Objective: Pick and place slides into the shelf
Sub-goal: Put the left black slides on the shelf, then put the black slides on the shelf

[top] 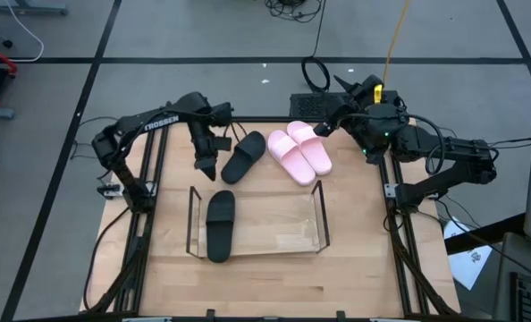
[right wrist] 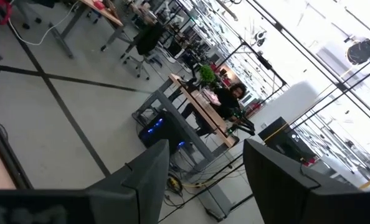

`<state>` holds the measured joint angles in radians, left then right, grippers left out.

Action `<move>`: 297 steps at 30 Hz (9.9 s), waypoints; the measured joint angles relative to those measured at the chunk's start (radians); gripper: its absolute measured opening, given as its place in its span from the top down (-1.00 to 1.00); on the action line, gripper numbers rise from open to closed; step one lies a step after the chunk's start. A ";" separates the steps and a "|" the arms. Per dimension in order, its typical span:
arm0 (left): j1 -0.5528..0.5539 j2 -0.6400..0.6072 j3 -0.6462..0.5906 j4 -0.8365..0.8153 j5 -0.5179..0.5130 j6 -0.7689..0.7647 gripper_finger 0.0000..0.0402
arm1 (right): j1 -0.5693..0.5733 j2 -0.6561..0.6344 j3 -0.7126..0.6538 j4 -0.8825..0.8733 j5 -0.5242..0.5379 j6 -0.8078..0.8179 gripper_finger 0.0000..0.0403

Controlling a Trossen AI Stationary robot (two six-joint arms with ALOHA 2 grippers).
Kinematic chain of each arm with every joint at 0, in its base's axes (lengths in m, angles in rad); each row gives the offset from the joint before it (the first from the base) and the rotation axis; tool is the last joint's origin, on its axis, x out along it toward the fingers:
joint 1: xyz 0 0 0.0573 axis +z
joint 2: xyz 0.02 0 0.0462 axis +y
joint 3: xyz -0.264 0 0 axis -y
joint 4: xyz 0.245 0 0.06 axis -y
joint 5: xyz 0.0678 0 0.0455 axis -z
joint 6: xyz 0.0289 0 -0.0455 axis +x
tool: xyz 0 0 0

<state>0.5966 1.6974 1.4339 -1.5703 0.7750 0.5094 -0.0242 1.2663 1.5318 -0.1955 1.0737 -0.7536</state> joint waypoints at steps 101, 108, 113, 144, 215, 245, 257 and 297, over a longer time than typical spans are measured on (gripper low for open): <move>-0.266 0.082 -0.071 0.239 -0.063 -0.069 0.37 | 0.106 0.000 0.000 0.000 -0.002 -0.020 0.03; -0.261 0.122 -0.080 0.238 -0.019 -0.050 0.37 | 0.106 0.000 0.000 0.000 -0.002 -0.021 0.03; -0.264 0.155 -0.096 0.239 -0.002 -0.042 0.37 | 0.106 0.000 0.000 0.000 -0.002 -0.022 0.03; -0.238 0.148 -0.096 0.238 -0.016 -0.038 0.37 | 0.106 0.000 0.000 0.000 -0.002 -0.025 0.03; -0.203 0.148 -0.172 0.082 0.032 0.061 1.00 | 0.131 0.000 0.000 0.004 -0.002 -0.014 0.03; -0.203 0.148 -0.172 0.082 -0.051 0.010 0.58 | 0.131 0.000 0.000 0.004 -0.002 -0.017 0.03; -0.205 0.148 -0.172 0.079 -0.042 -0.023 0.41 | 0.131 0.000 0.000 0.004 -0.002 -0.017 0.03; -0.088 0.114 -0.130 0.057 -0.098 -0.043 0.41 | 0.131 0.000 0.000 0.003 -0.002 -0.007 0.03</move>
<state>0.5083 1.8113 1.3036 -1.5129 0.6766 0.4664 0.1070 1.2662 1.5318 -0.1925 1.0721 -0.7609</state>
